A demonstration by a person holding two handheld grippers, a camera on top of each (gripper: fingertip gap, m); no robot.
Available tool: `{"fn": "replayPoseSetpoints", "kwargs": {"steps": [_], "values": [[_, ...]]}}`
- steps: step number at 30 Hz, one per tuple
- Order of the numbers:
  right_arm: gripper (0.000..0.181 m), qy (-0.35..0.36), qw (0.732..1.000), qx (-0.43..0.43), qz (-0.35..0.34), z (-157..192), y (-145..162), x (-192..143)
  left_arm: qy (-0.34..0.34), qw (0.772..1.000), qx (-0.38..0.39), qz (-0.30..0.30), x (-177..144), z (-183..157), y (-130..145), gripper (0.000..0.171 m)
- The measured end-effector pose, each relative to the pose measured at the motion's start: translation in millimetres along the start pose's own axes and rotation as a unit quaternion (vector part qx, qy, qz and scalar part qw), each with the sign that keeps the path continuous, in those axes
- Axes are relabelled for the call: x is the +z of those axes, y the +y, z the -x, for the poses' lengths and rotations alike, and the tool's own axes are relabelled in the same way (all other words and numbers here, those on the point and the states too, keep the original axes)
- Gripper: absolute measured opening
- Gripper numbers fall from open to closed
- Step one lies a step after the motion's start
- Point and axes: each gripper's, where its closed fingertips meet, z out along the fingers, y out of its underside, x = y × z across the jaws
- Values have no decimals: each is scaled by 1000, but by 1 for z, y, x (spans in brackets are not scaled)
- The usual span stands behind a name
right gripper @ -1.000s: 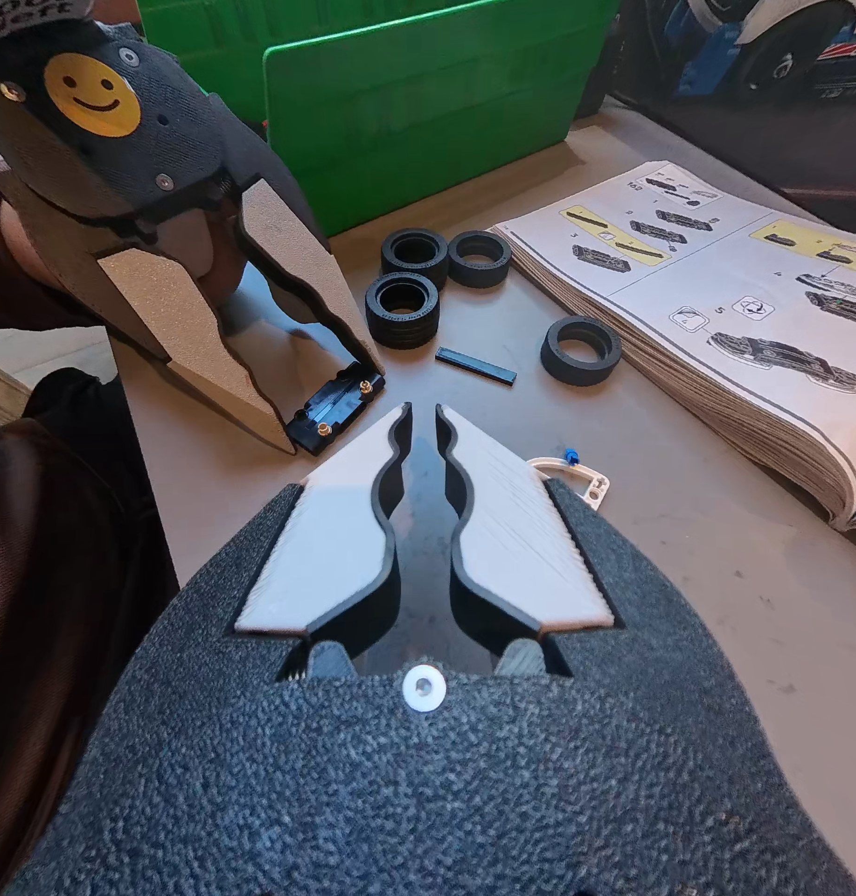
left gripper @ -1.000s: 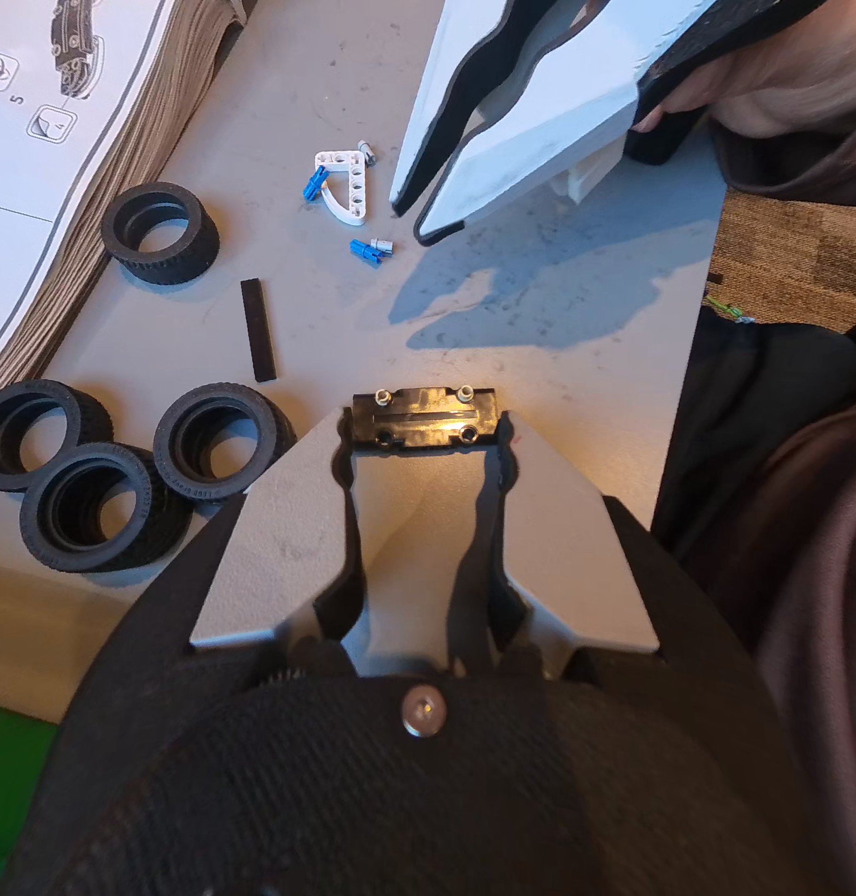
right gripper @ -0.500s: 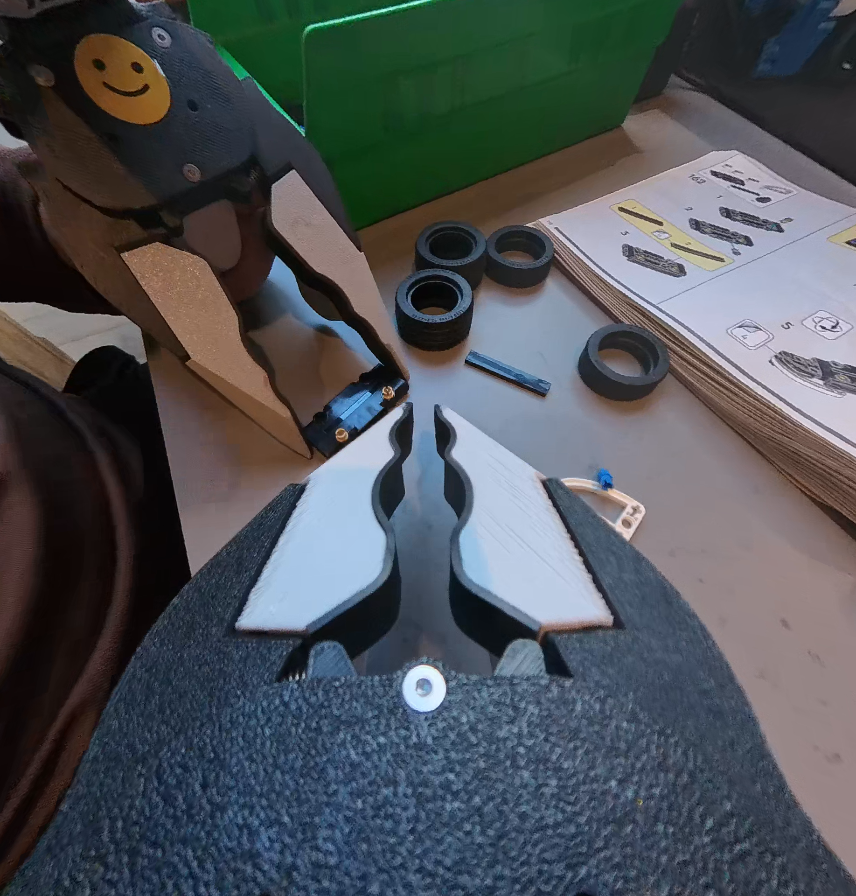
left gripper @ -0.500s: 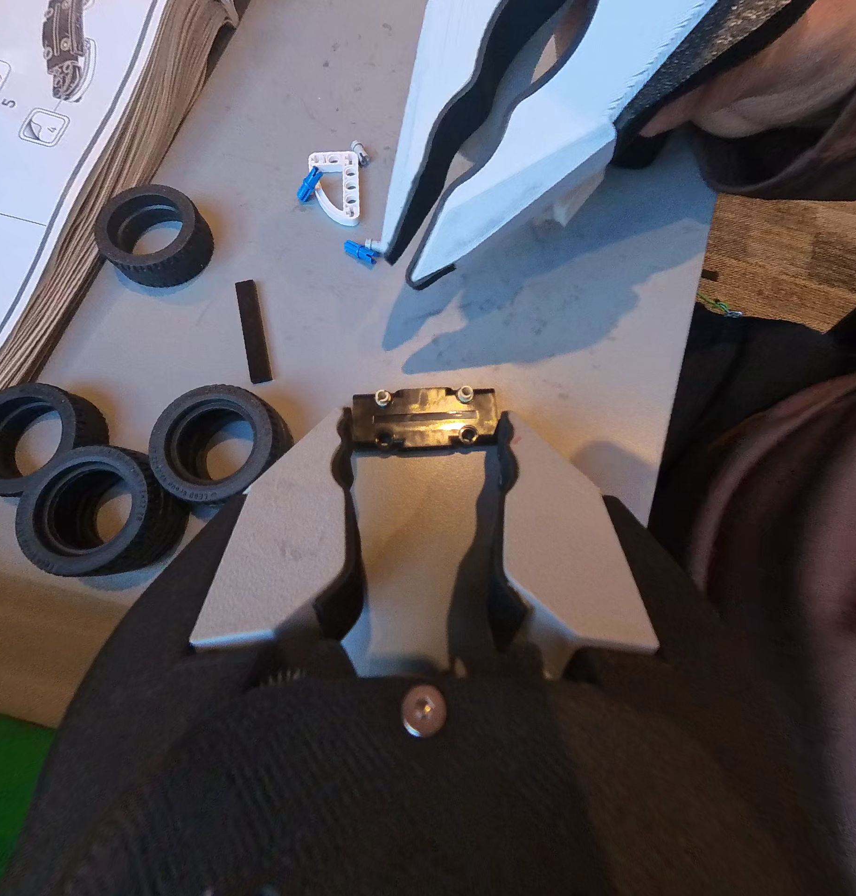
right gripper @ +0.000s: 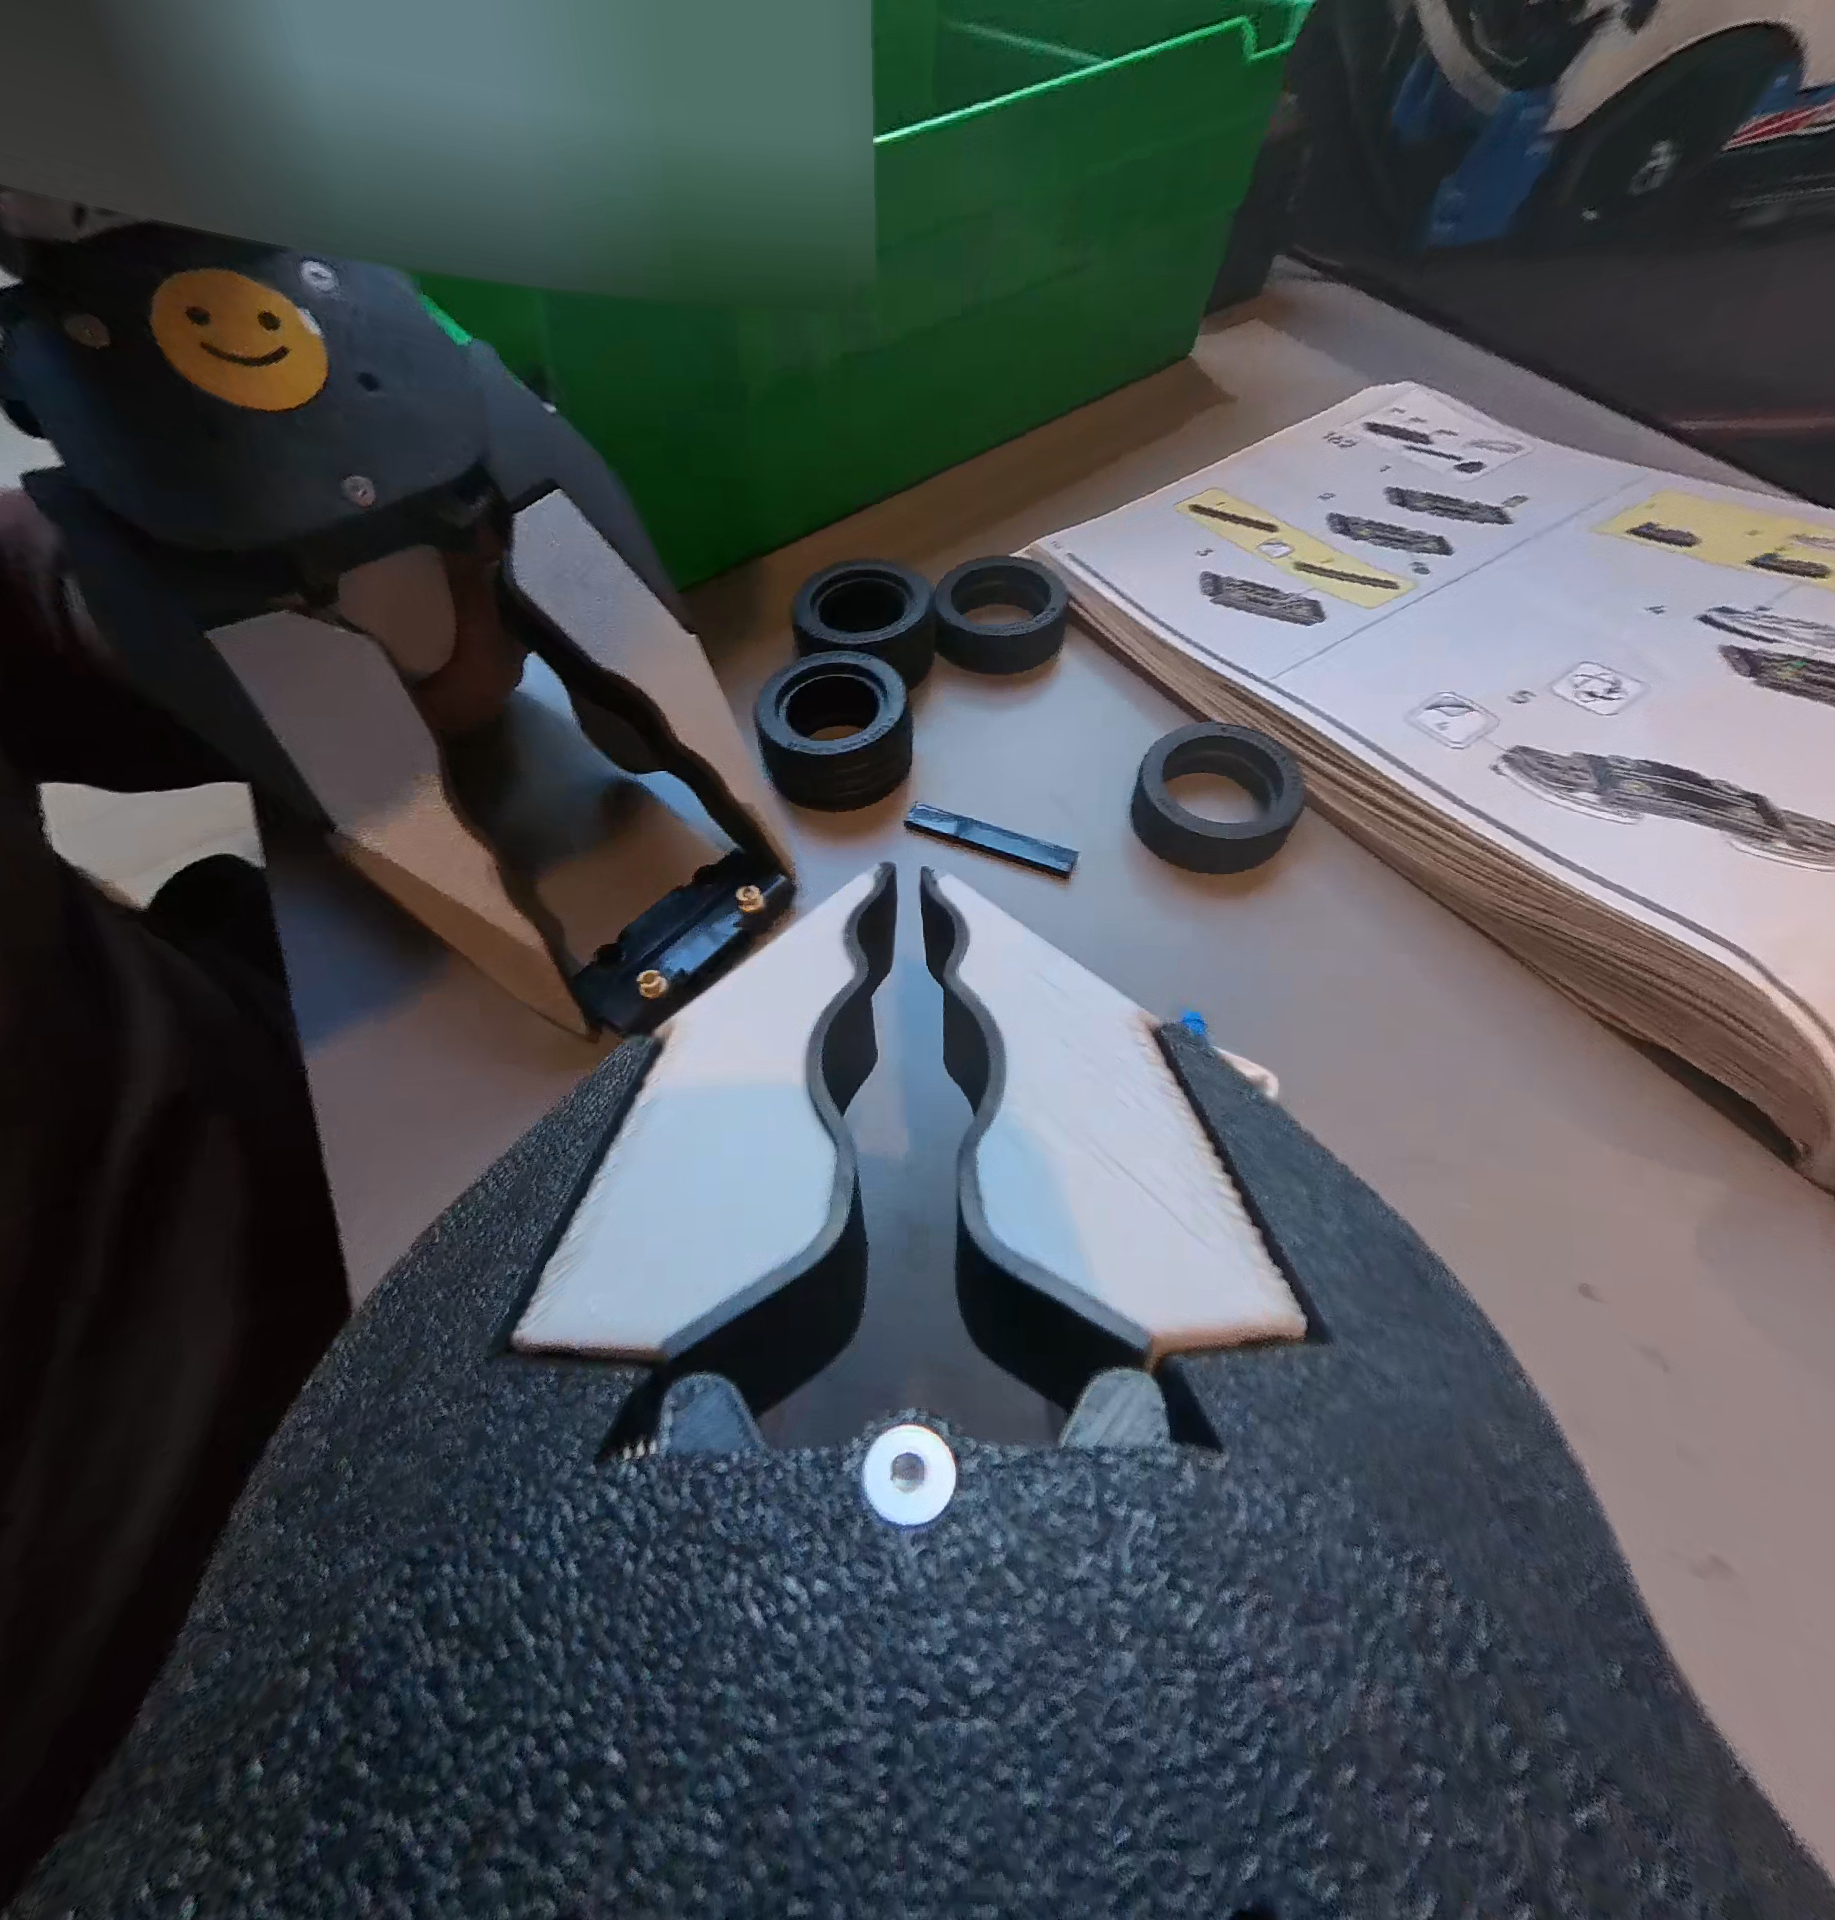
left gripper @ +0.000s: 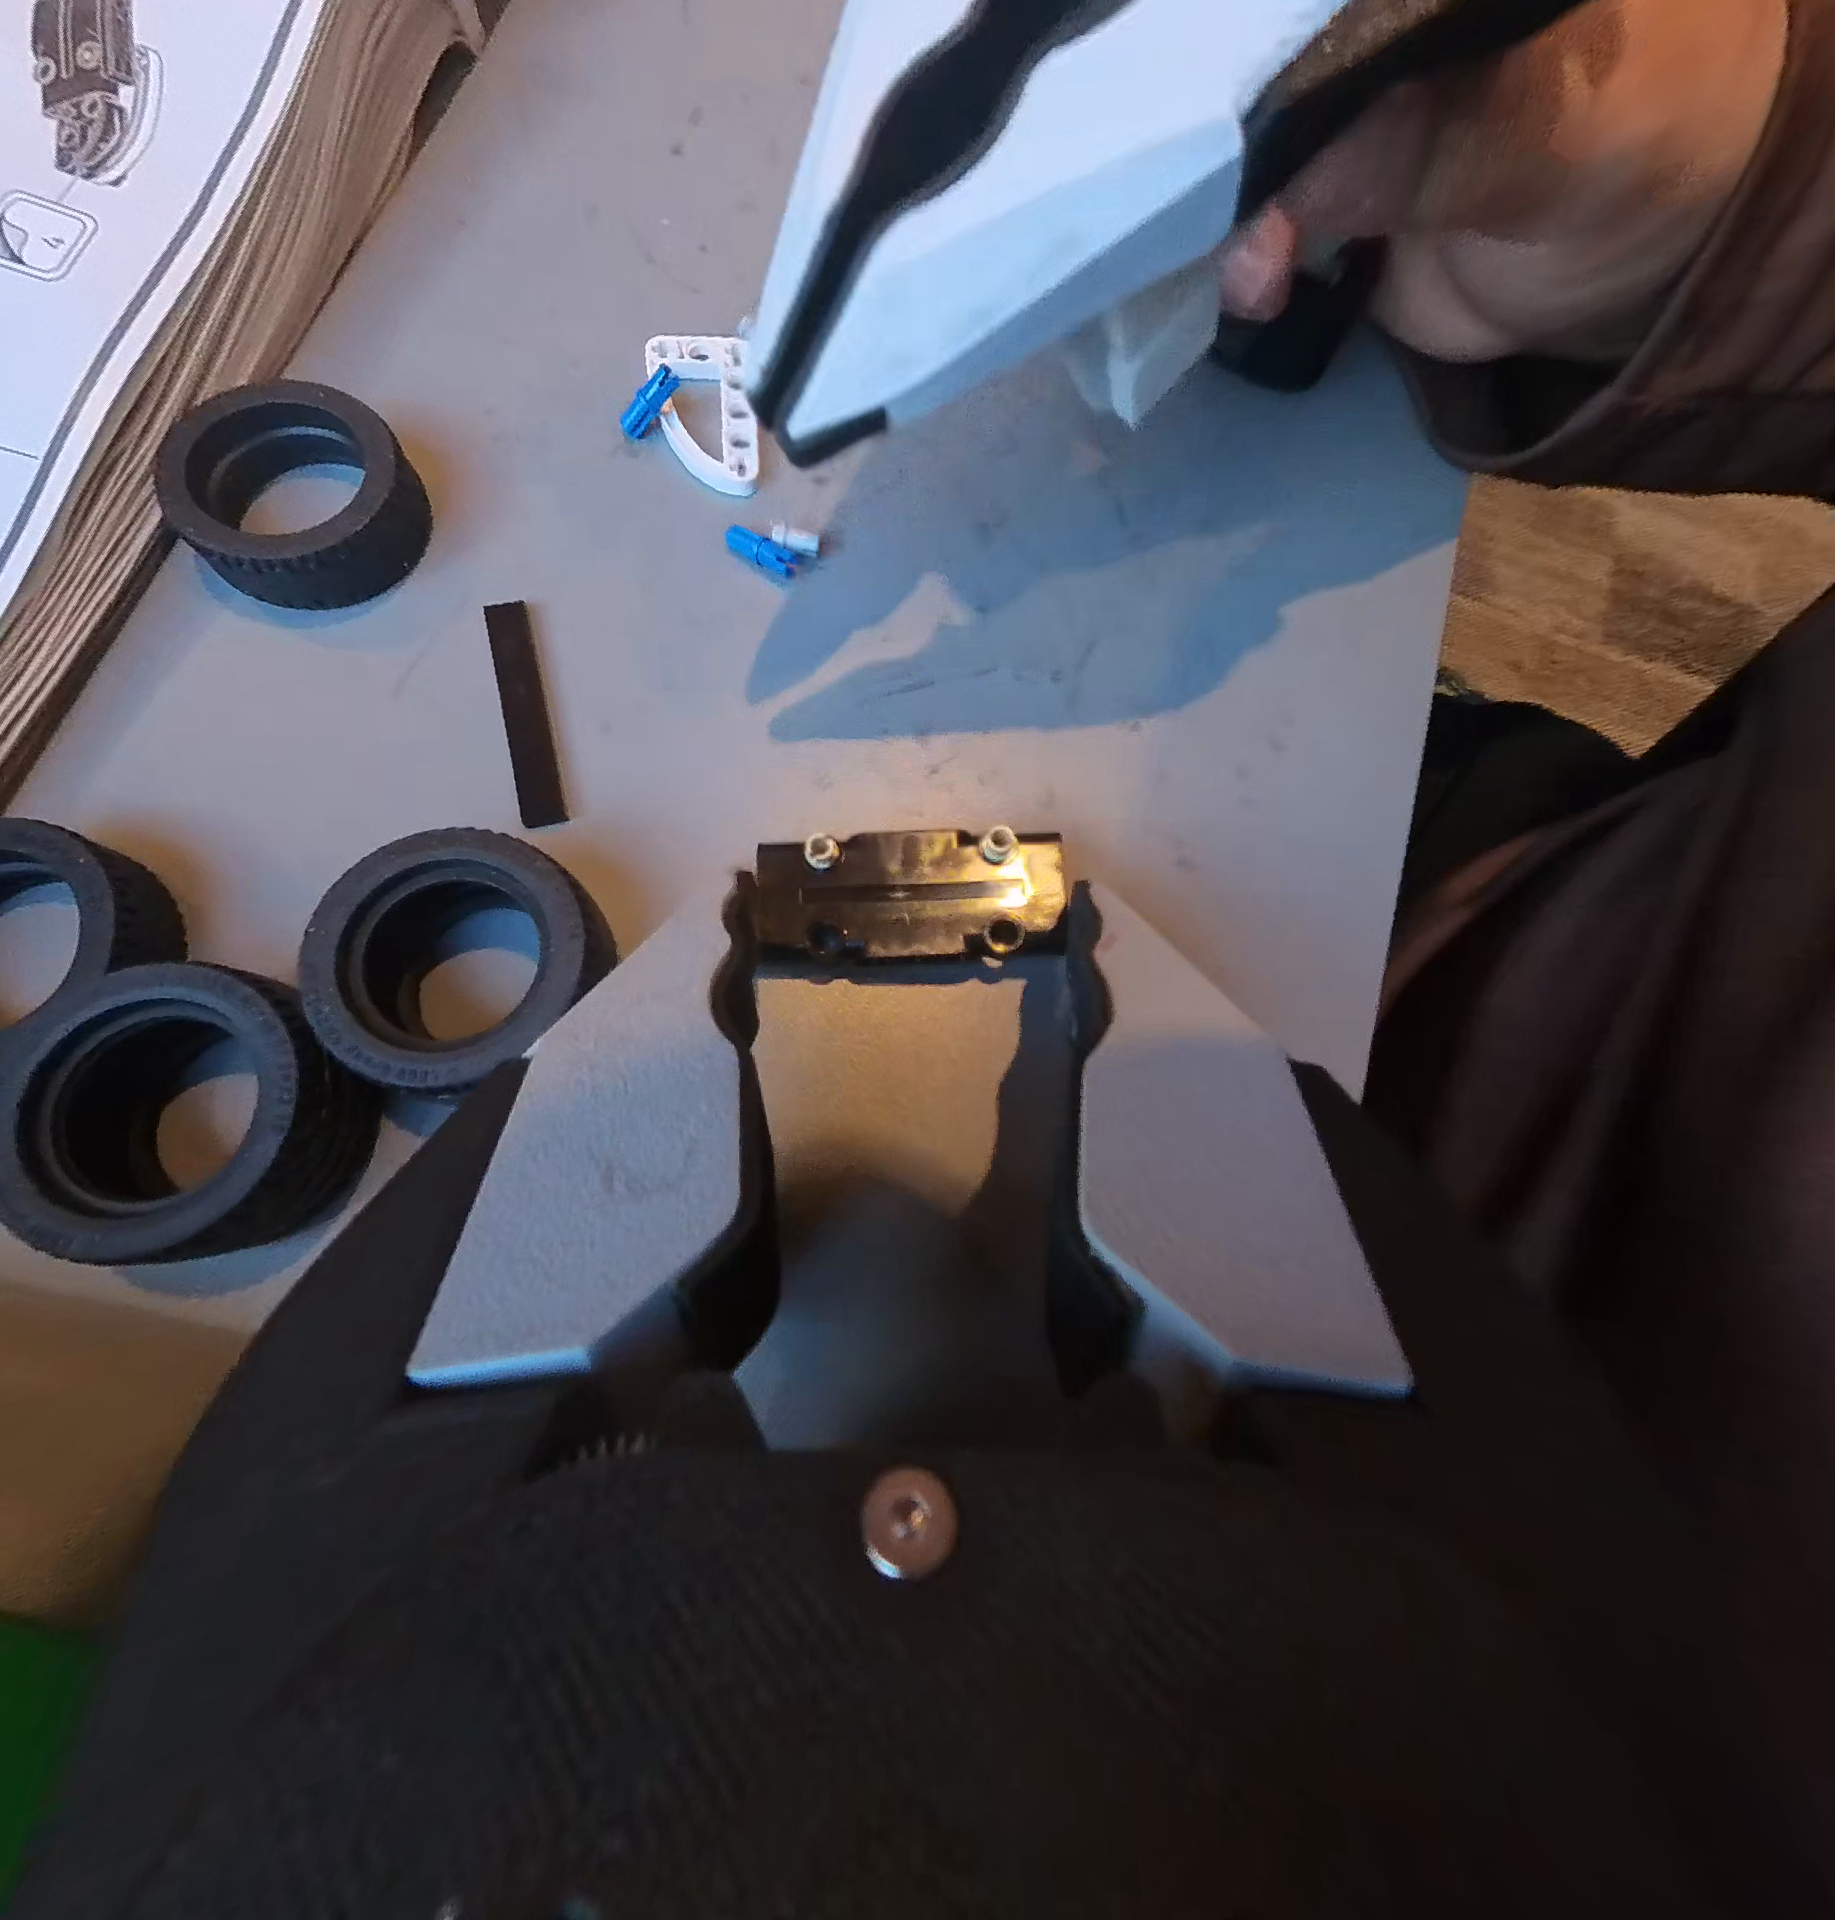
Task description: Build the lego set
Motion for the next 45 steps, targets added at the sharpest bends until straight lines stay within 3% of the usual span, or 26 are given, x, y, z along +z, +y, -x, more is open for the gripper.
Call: {"fn": "replayPoseSetpoints", "kwargs": {"steps": [5, 11, 27, 34, 40, 45], "values": [[8, 52, 997, 19, 46, -19, 17, -5, -29, 999, 31, 9, 1, 0, 2, 58], [12, 78, 991, 19, 102, -18, 37, -8, -32, 999, 25, 9, -3, 4, 6, 58], [12, 74, 984, 11, 163, -20, 52, 5, -35, 999, 24, 8, -5, 4, 8, 58], [7, 57, 985, 4, 165, -1, 53, 6, -37, 999, 22, 8, -15, 7, 16, 58], [13, 23, 986, 22, 162, 20, 54, 3, -35, 999, 23, 8, -28, 12, 27, 58], [13, 12, 985, 22, 168, 17, 57, -2, -36, 999, 26, 9, -29, 11, 28, 58]]}}
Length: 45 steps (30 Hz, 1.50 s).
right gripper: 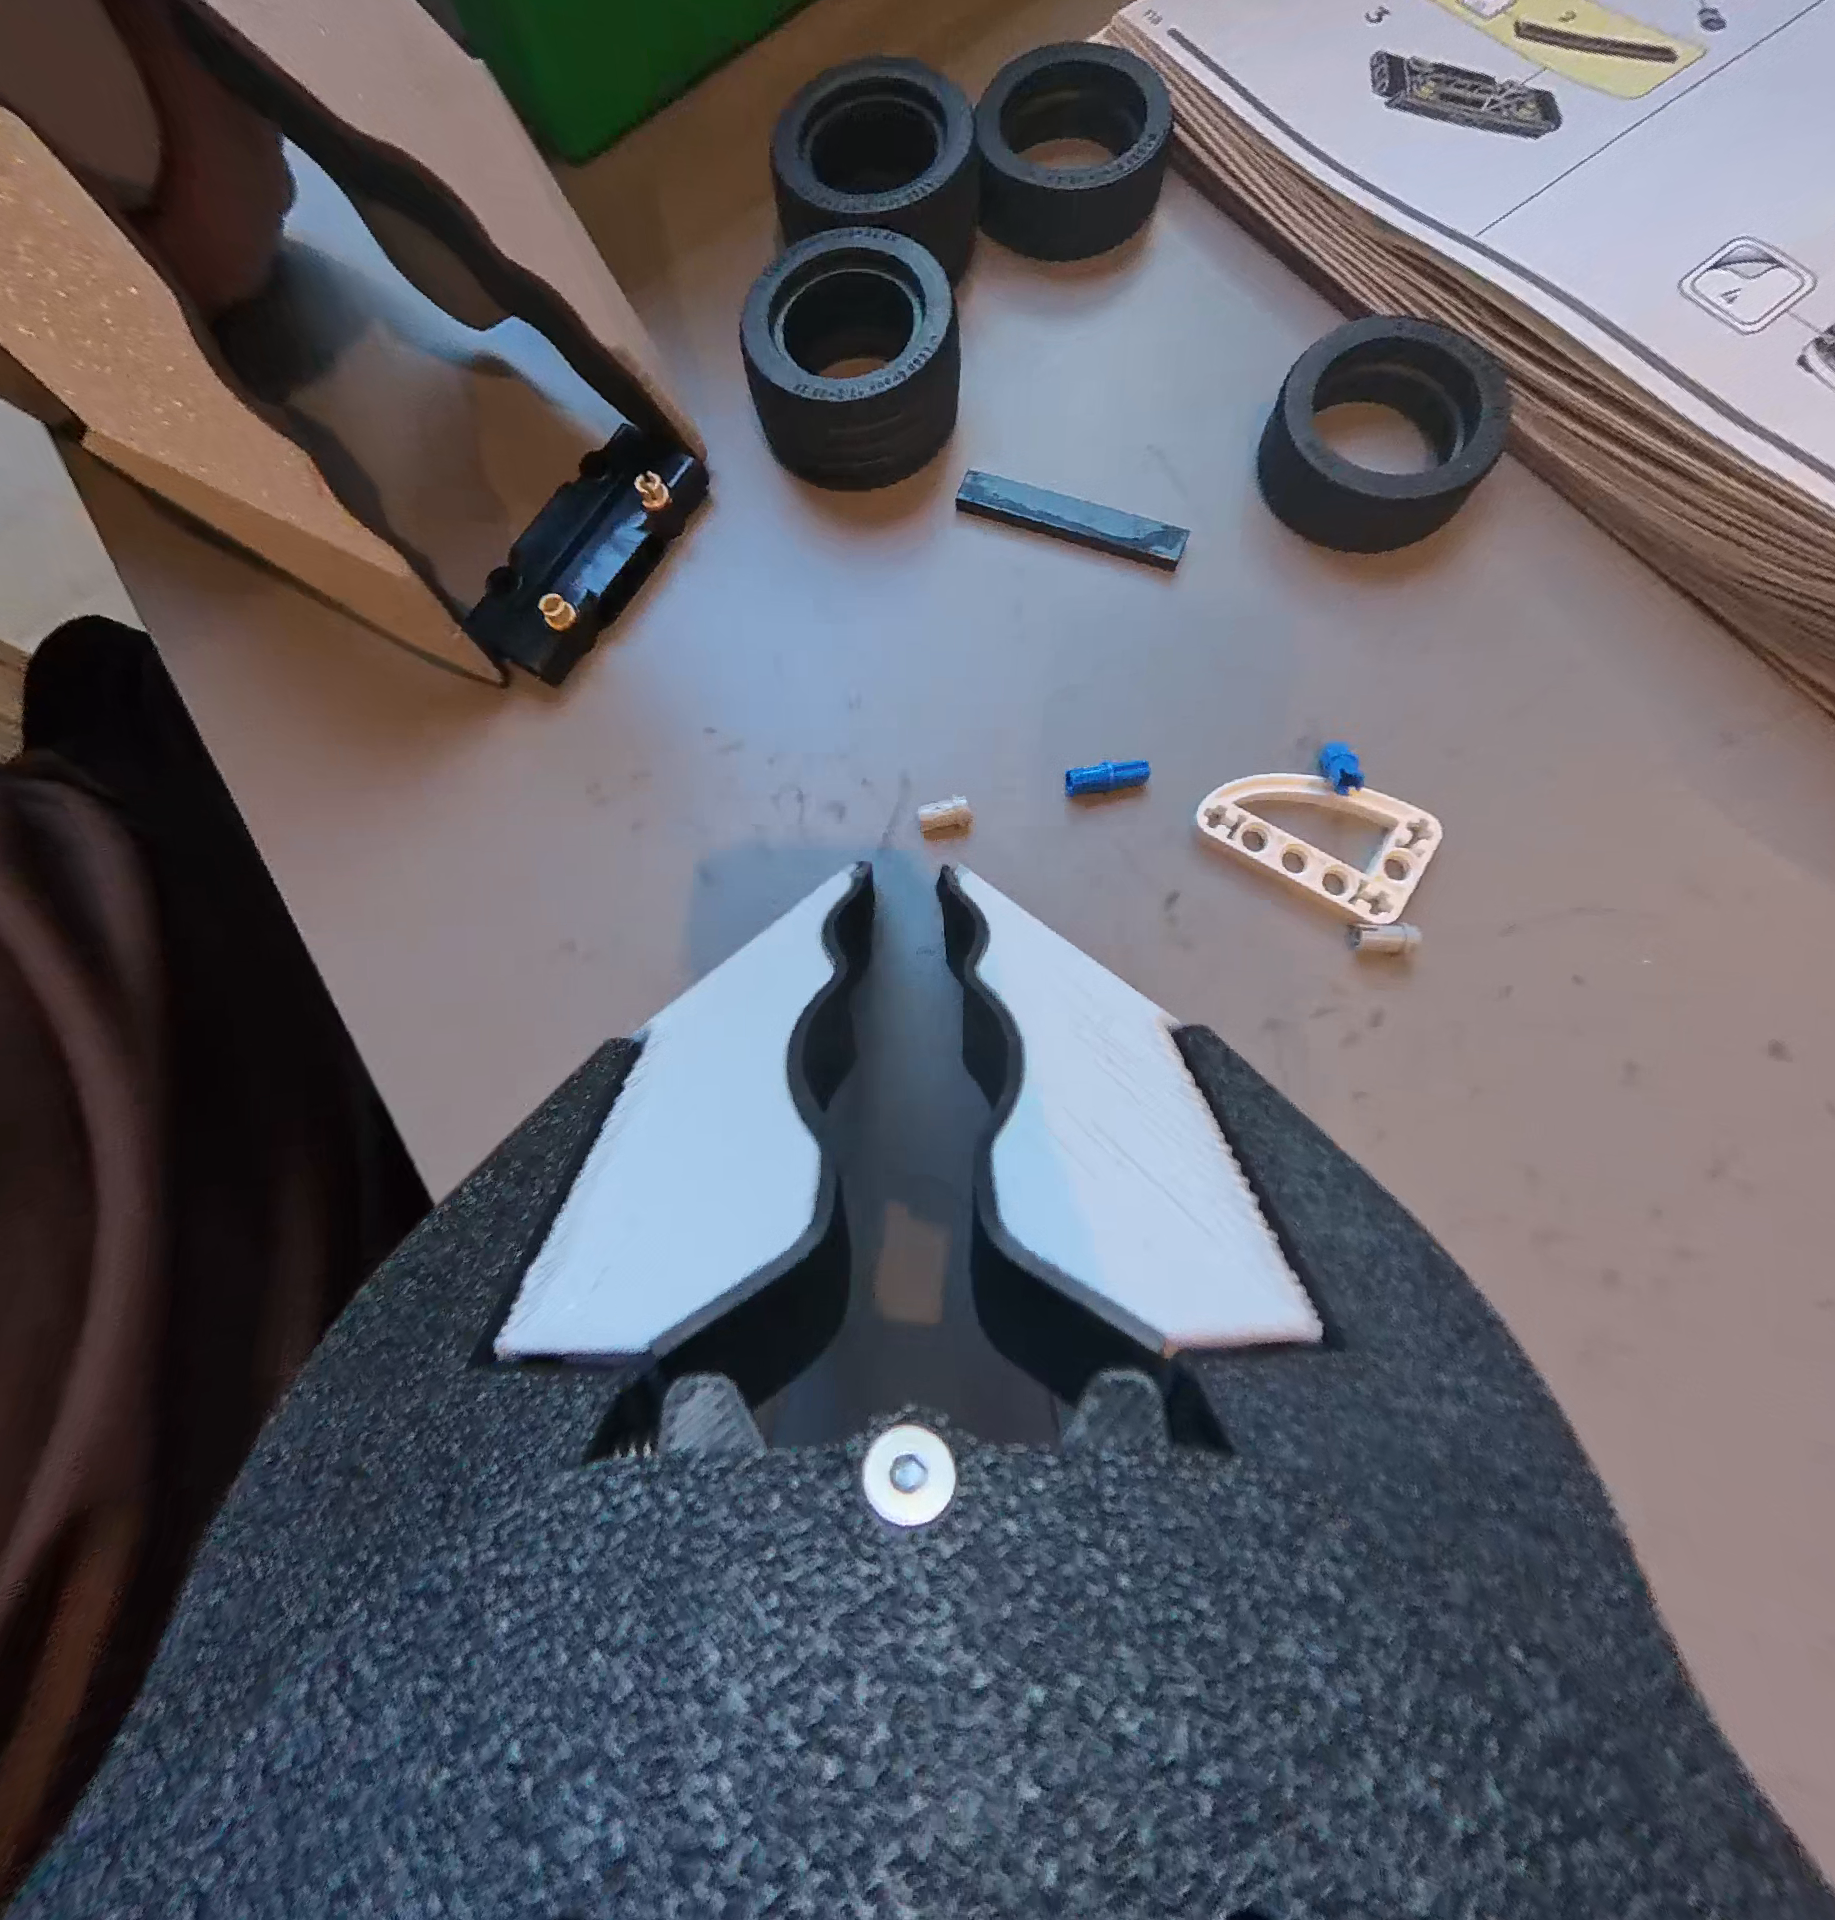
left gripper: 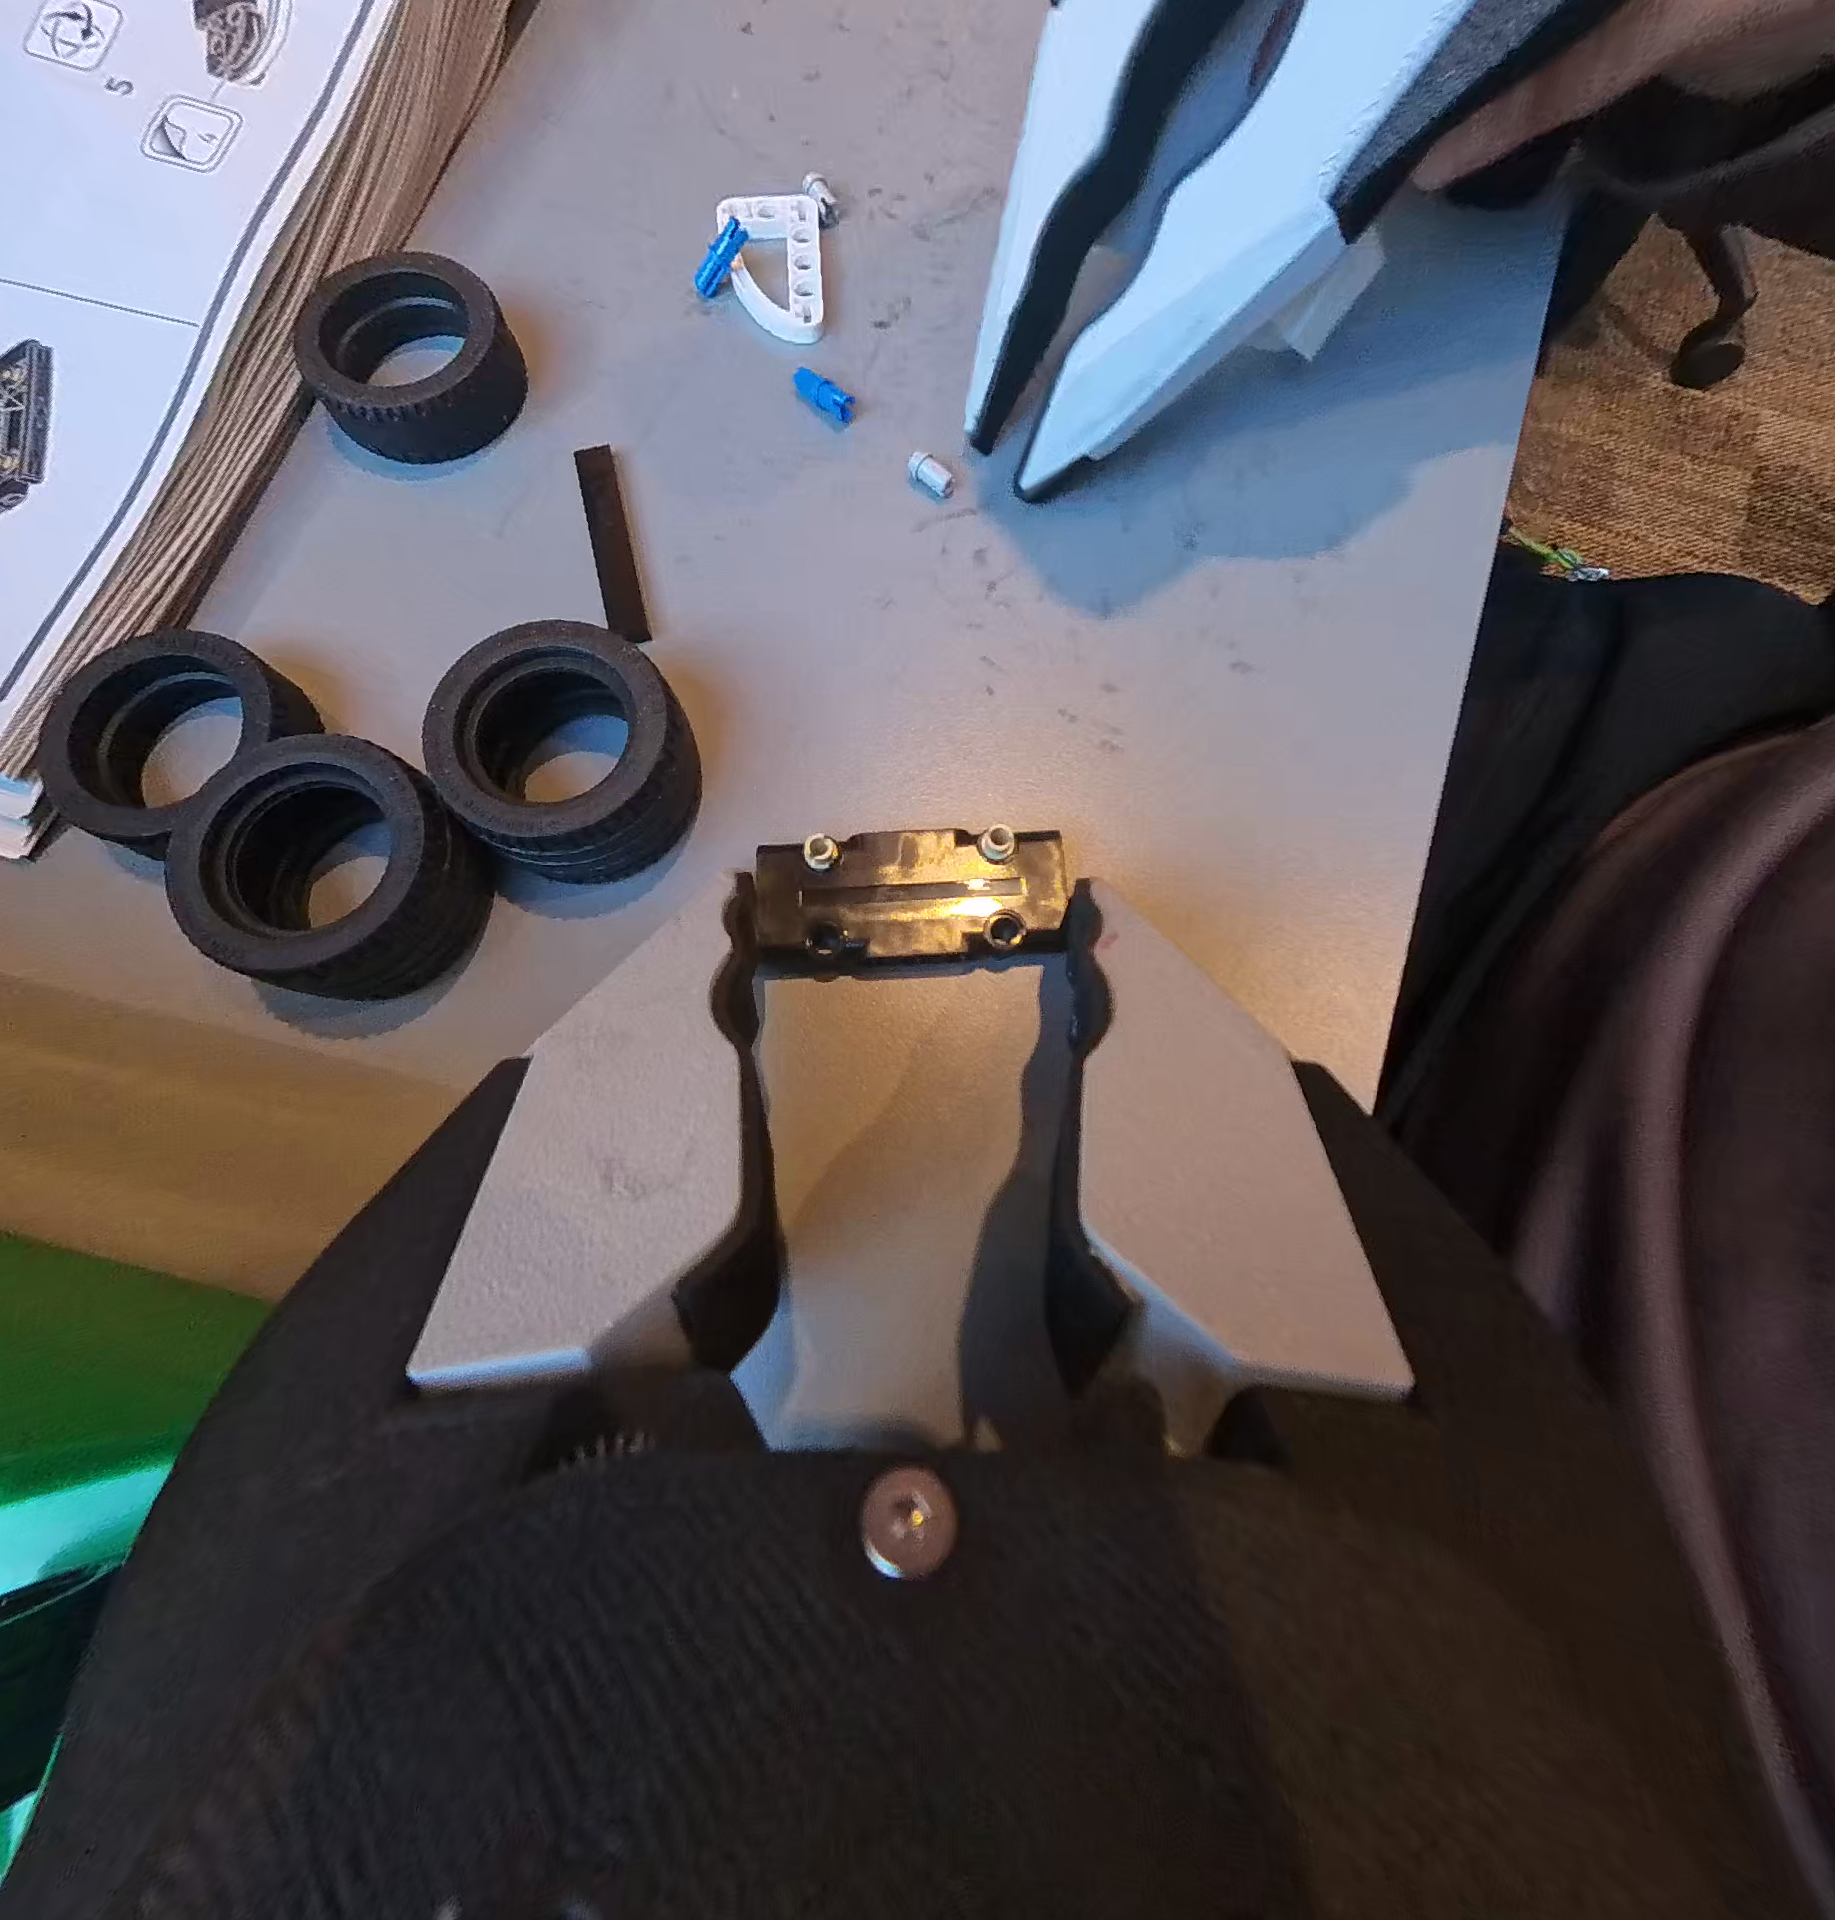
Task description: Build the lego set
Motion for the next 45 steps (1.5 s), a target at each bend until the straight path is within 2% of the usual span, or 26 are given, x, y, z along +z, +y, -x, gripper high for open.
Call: {"fn": "replayPoseSetpoints", "kwargs": {"steps": [11, 17, 23, 29, 33, 40, 45], "values": [[8, -10, 999, -36, 0, -7, 1, -1, 3, 1000, 0, 0, -1, -1, 1, 58], [8, -53, 998, -32, 1, -2, 3, -3, 7, 1000, -2, -1, -1, -1, 1, 58], [3, -63, 997, -40, 2, -1, -1, 1, 11, 1000, 0, -1, 1, 1, -1, 58], [0, -68, 994, -83, 4, 11, -10, 12, 9, 1000, 3, 0, 1, 1, -1, 59], [0, -60, 993, -100, -7, 9, -10, 6, 8, 1000, 4, 0, 1, 1, -1, 58], [15, -42, 990, -130, -13, -10, -11, -4, 14, 1000, 5, 0, 1, 0, -1, 58], [15, -70, 983, -169, 19, -10, -11, -1, 37, 999, 23, 0, 2, -7, -1, 58]]}}
